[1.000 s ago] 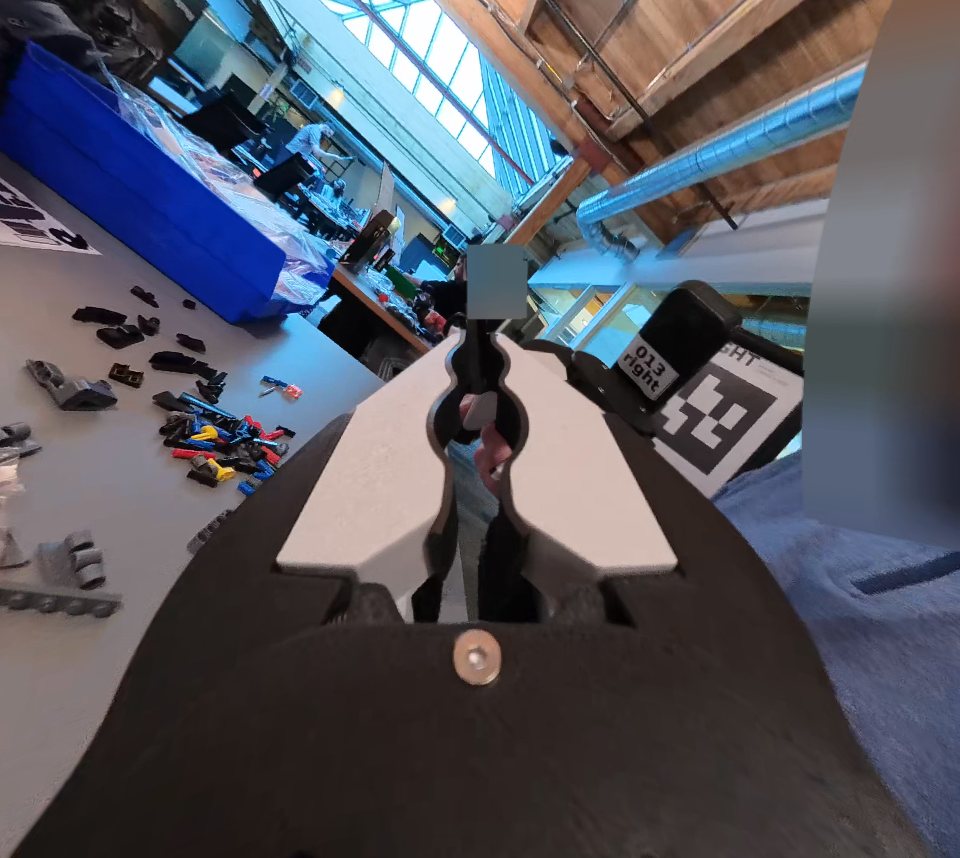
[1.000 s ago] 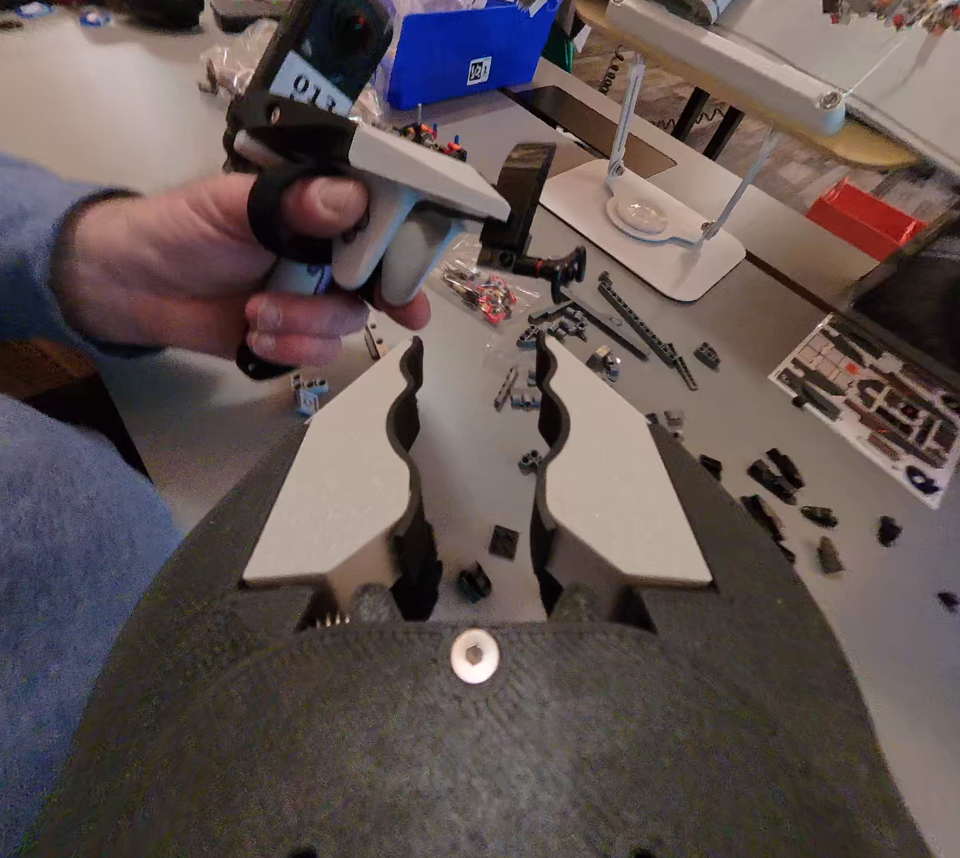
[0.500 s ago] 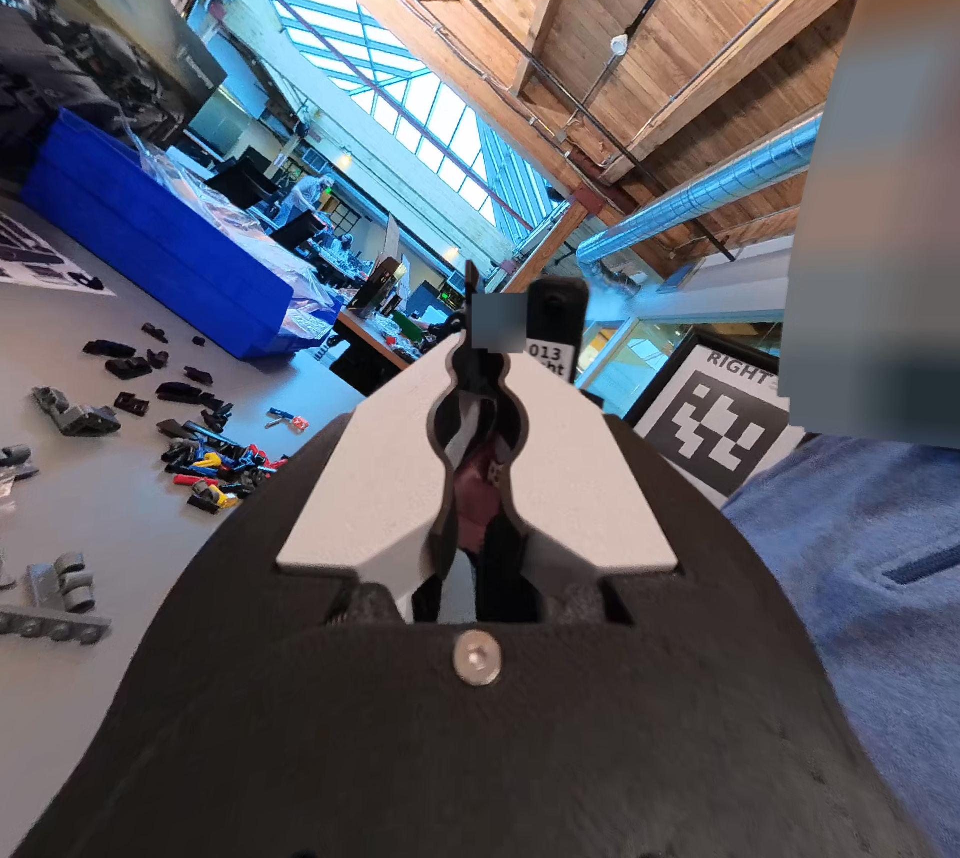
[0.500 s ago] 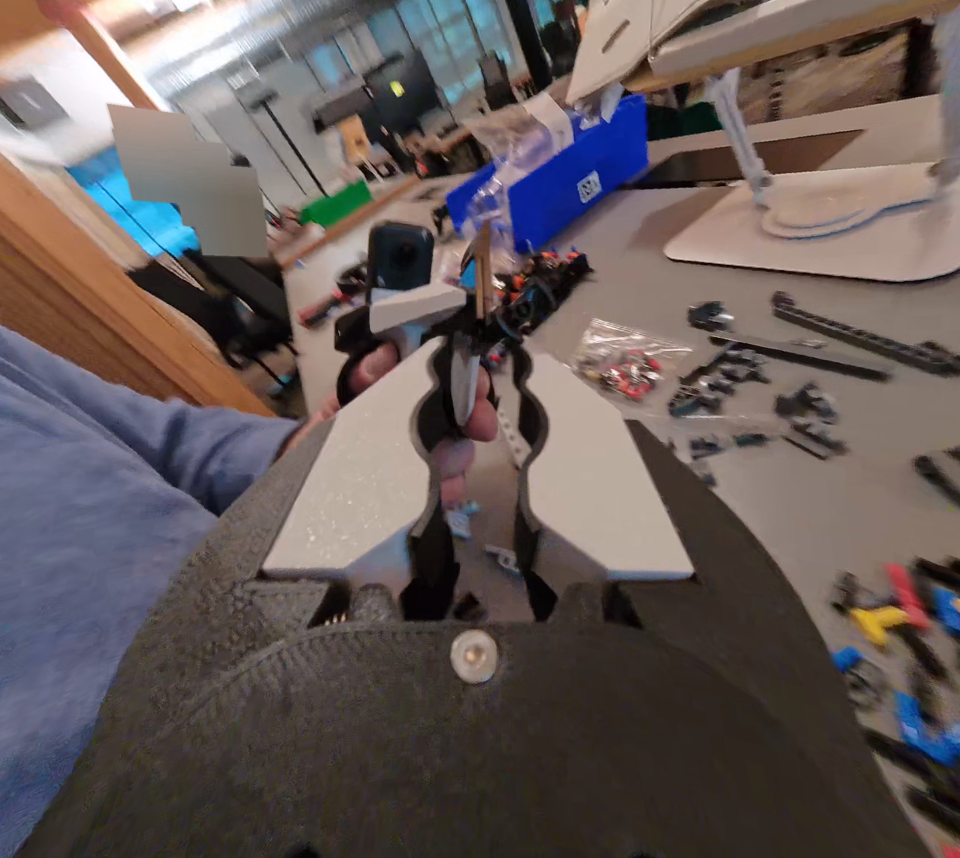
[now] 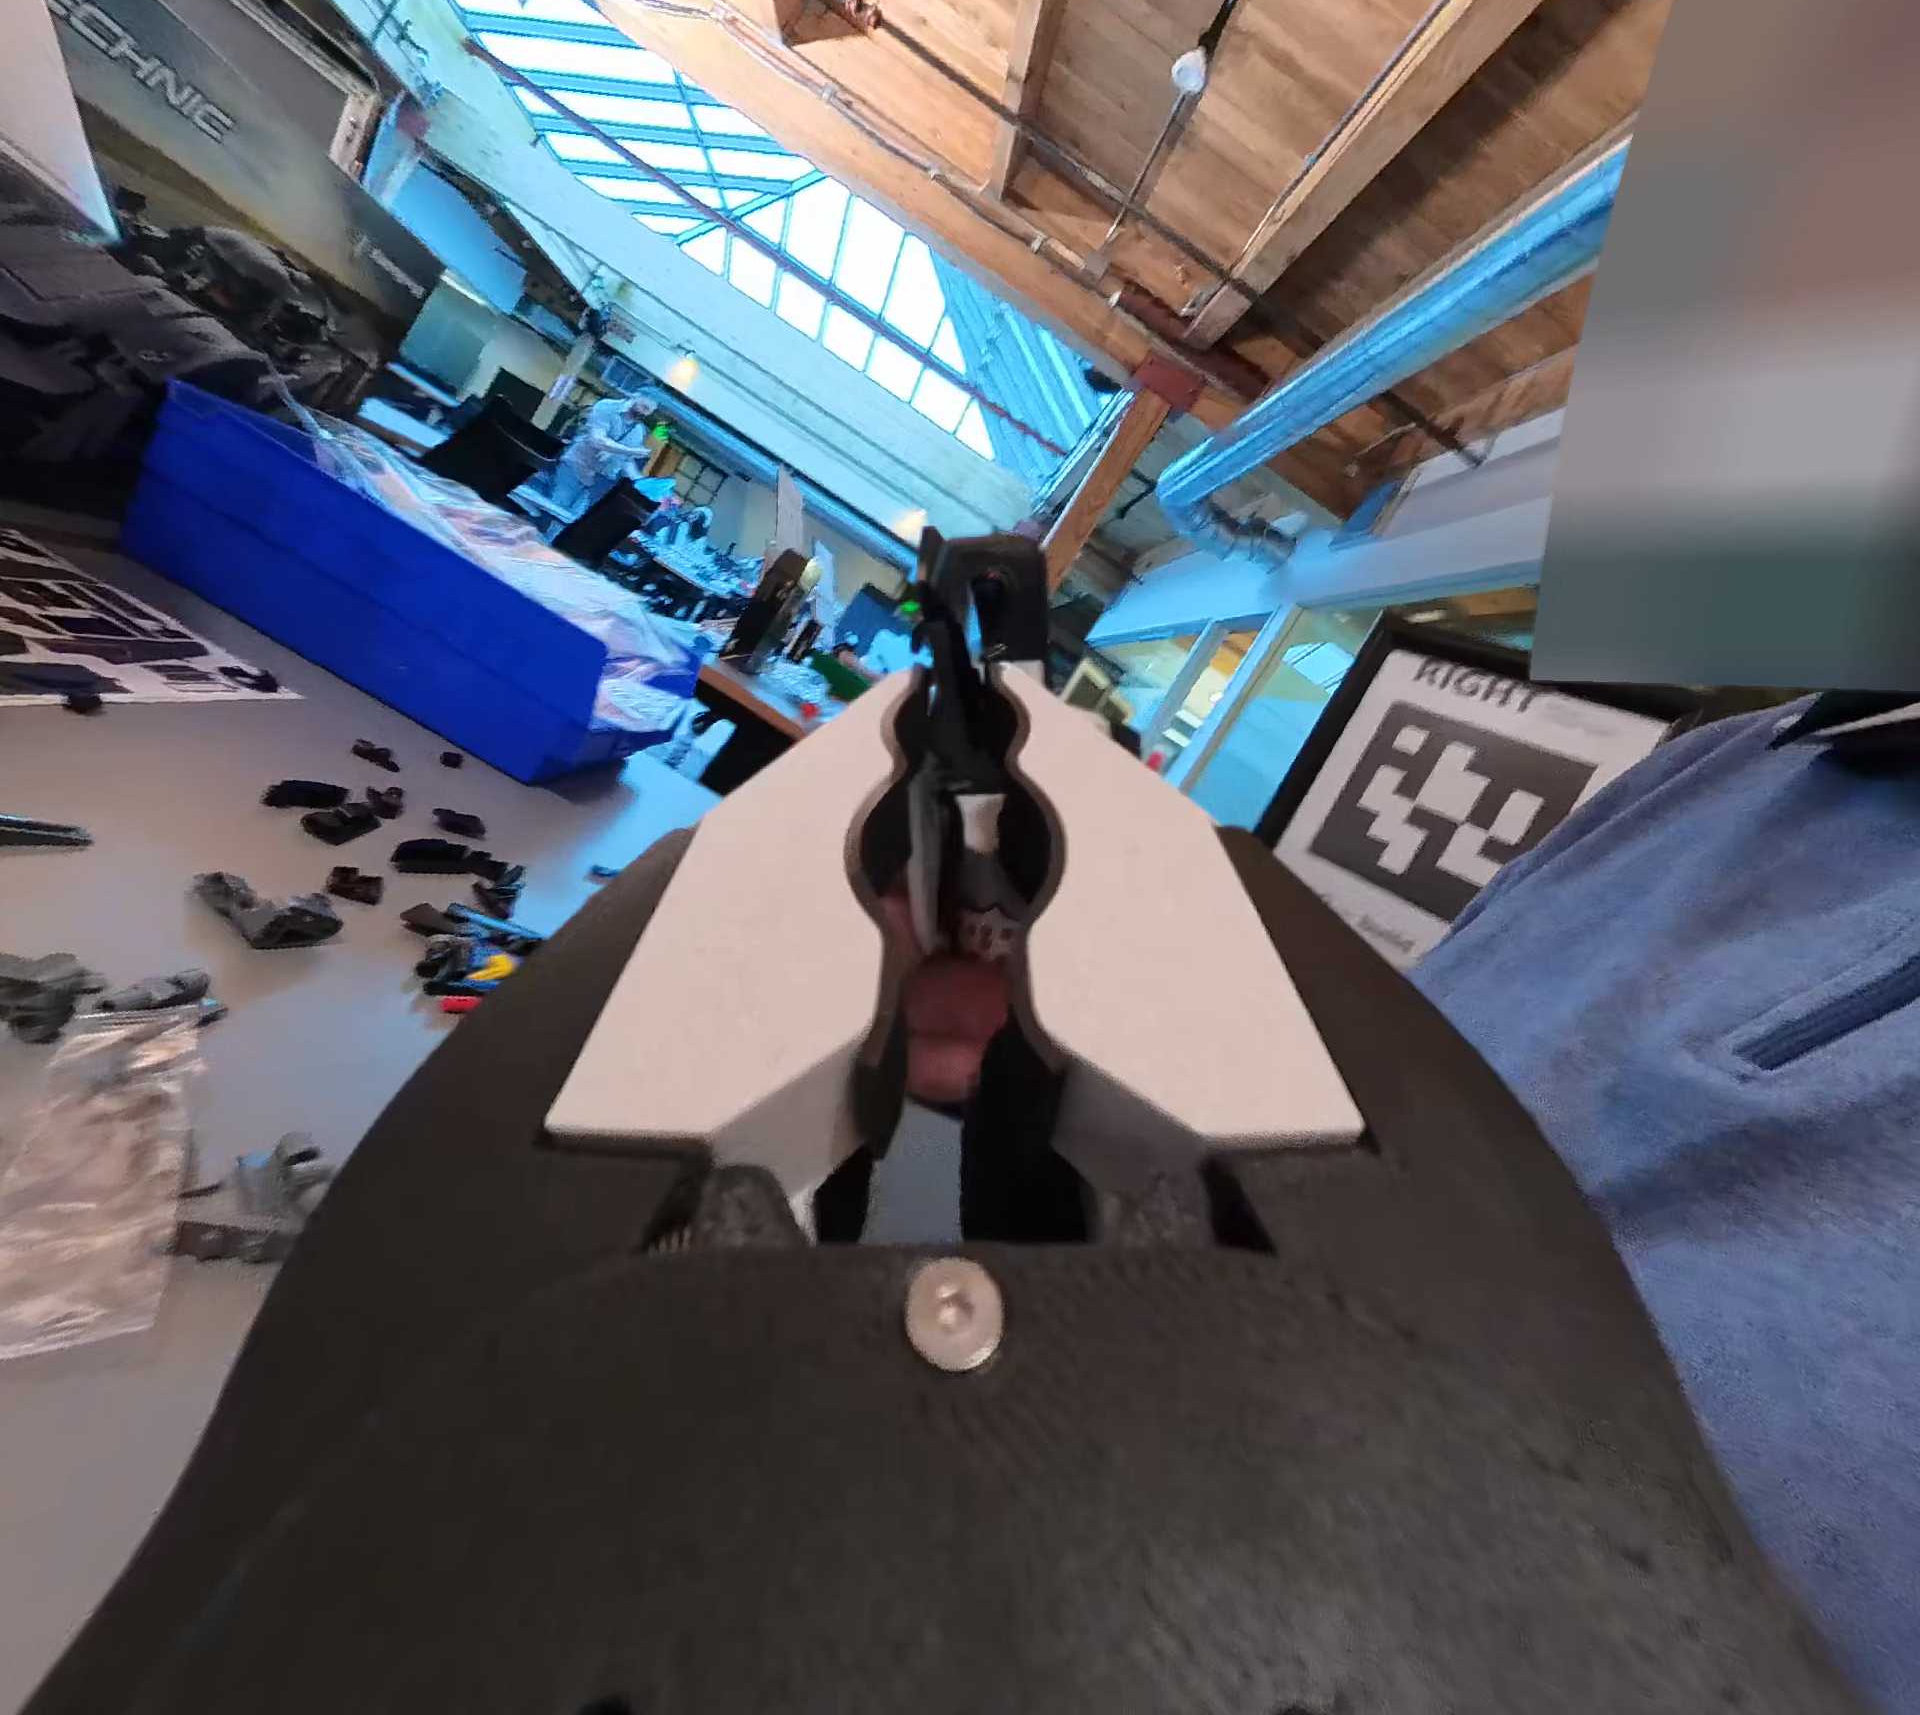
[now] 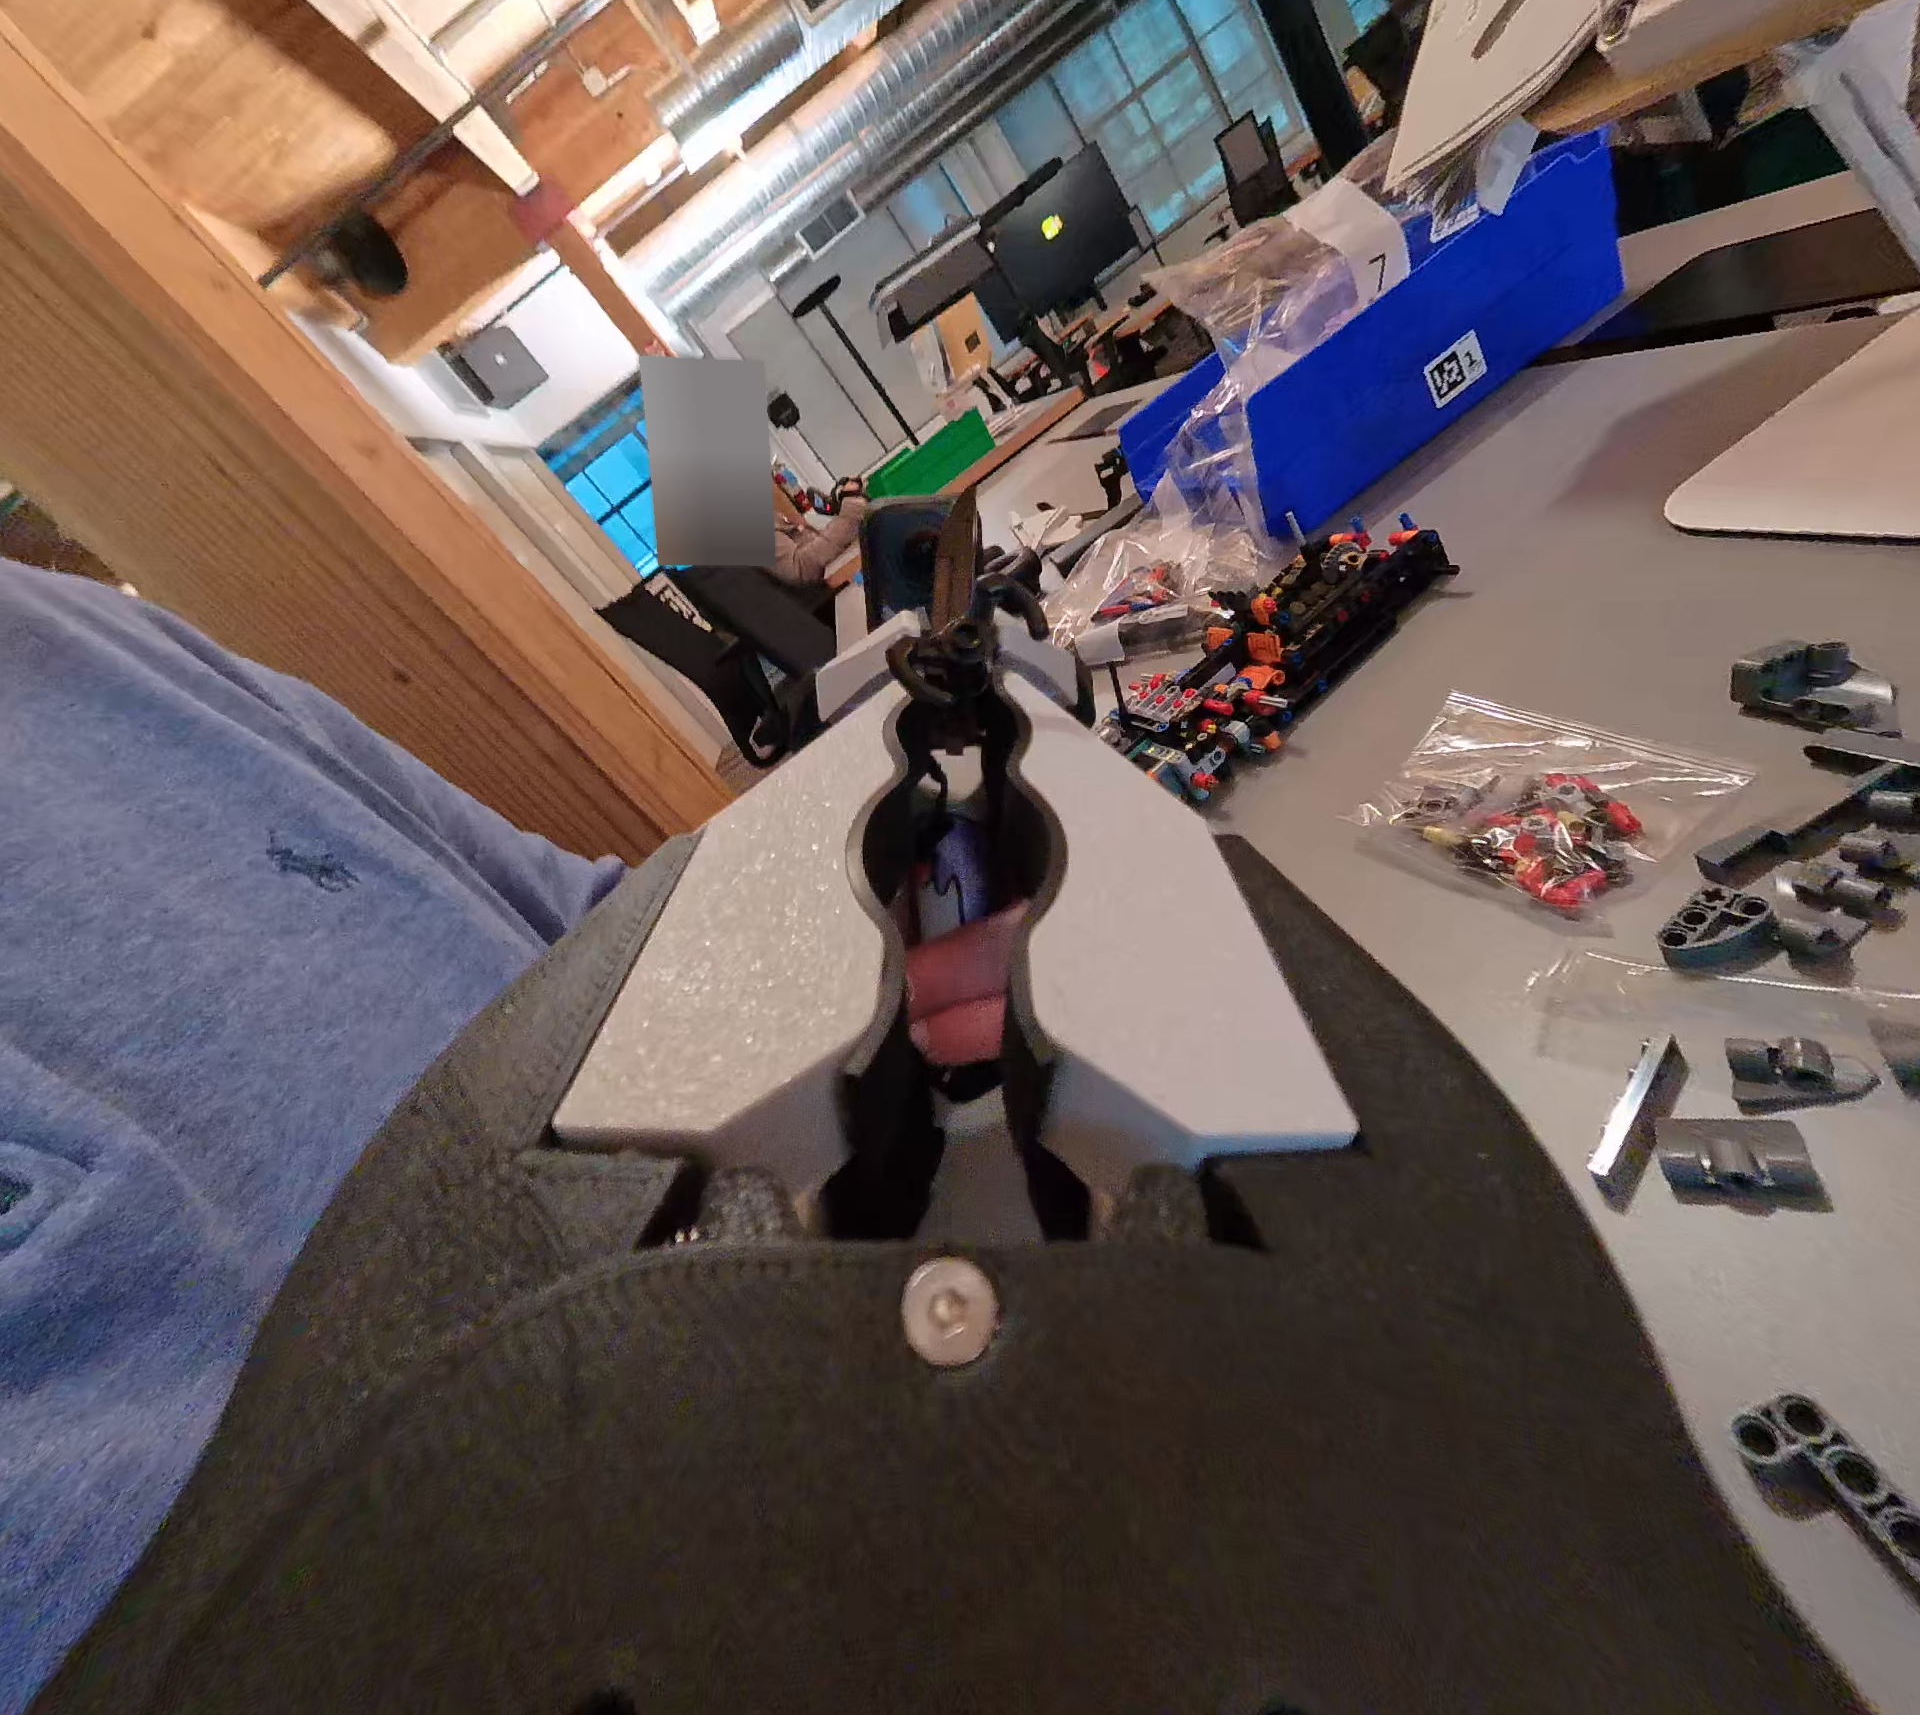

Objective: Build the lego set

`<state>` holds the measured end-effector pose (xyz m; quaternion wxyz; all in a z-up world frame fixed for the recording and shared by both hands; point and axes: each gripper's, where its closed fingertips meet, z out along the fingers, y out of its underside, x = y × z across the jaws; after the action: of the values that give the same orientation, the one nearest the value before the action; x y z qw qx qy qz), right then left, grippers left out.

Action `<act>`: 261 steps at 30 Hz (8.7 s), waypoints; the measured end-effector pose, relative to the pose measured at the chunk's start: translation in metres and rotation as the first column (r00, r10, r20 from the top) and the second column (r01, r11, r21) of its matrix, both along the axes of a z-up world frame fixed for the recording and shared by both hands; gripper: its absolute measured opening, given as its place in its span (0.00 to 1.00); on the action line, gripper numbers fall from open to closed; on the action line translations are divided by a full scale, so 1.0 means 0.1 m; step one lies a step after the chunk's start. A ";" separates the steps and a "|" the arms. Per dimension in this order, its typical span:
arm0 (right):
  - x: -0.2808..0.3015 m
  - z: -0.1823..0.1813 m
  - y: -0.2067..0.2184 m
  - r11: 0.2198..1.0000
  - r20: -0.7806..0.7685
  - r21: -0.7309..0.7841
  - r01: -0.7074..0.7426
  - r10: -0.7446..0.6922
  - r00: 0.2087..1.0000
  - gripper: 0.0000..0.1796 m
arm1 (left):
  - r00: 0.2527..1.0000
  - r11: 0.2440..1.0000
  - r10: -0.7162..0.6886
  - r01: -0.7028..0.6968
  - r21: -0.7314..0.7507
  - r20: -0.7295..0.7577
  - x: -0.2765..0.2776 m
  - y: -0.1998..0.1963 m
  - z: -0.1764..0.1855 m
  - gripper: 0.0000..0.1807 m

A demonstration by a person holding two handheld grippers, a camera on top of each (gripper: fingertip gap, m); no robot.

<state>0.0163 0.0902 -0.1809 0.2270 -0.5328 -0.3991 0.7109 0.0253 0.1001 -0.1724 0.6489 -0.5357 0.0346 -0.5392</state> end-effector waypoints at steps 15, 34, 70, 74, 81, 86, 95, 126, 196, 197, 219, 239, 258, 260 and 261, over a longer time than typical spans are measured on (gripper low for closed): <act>0.05 -0.13 -0.11 0.946 0.237 0.144 -0.292 0.253 0.938 0.04 | 0.971 0.997 -0.076 0.072 -0.026 -0.229 0.10 -0.05 -0.07 0.04; 0.03 -0.23 -0.13 0.932 0.274 0.139 -0.335 0.289 0.917 0.04 | 0.956 0.992 -0.098 0.072 -0.104 -0.276 0.06 -0.07 -0.18 0.04; -0.01 -0.19 -0.01 0.971 0.213 0.148 -0.186 0.152 0.965 0.04 | 0.996 0.990 -0.063 0.053 -0.134 -0.069 -0.05 0.00 -0.16 0.04; 0.01 -0.18 0.00 0.974 0.204 0.137 -0.182 0.152 0.967 0.03 | 0.995 0.990 -0.065 0.053 -0.132 -0.081 -0.04 0.00 -0.16 0.05; 0.03 -0.17 0.00 0.979 0.180 0.103 -0.179 0.158 0.971 0.04 | 0.994 0.988 -0.082 0.070 -0.140 -0.079 -0.05 -0.04 -0.18 0.03; 0.14 -0.11 0.16 0.981 0.198 0.168 -0.101 0.067 0.978 0.12 | 0.993 0.987 -0.042 0.023 -0.161 -0.112 -0.15 -0.02 -0.19 0.02; 0.98 -0.82 0.36 0.844 0.499 0.523 -0.118 -0.191 0.845 0.13 | 0.984 0.972 0.026 -0.066 -0.224 -0.178 -0.42 -0.13 -0.35 0.02; 0.73 -1.67 -0.42 0.612 0.665 0.637 -0.469 -0.128 0.736 0.07 | 0.982 0.948 0.020 -0.079 -0.308 -0.190 -0.47 -0.35 -0.60 0.02; 0.16 -0.45 -0.04 0.986 0.099 0.030 0.167 -0.169 0.981 0.07 | 0.950 0.961 0.175 -0.222 -0.166 -0.258 -0.02 -0.19 -0.43 0.02; 0.16 -0.45 -0.04 0.985 0.098 0.027 0.168 -0.170 0.980 0.07 | 0.945 0.961 0.182 -0.230 -0.156 -0.273 -0.01 -0.19 -0.42 0.02; 0.19 -0.39 -0.05 0.990 0.106 0.029 0.140 -0.143 0.984 0.07 | 0.767 0.946 0.302 -0.316 0.077 -0.566 0.12 -0.20 -0.32 0.03; 0.35 -0.58 -0.20 0.969 0.234 0.239 -0.060 0.002 0.972 0.08 | 0.882 0.978 0.154 -0.201 -0.060 -0.445 -0.03 -0.25 -0.41 0.02; 0.68 -1.64 -1.23 0.588 0.614 0.596 -0.547 0.106 0.782 0.12 | 0.804 0.894 -0.098 -0.188 -0.407 -0.587 -0.07 -0.86 -1.05 0.02; 0.66 -1.68 -1.22 0.547 0.613 0.636 -0.545 0.071 0.787 0.10 | 0.784 0.861 -0.152 -0.193 -0.470 -0.602 -0.03 -0.97 -1.20 0.02; 0.66 -1.70 -1.22 0.533 0.616 0.645 -0.548 0.061 0.785 0.09 | 0.778 0.839 -0.188 -0.190 -0.509 -0.599 -0.01 -1.03 -1.28 0.02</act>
<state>0.0823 -0.0320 -0.3506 0.1886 -0.4623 -0.8092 0.3096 0.0240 -0.0029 -0.3002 0.4206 -0.8452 0.0940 -0.3160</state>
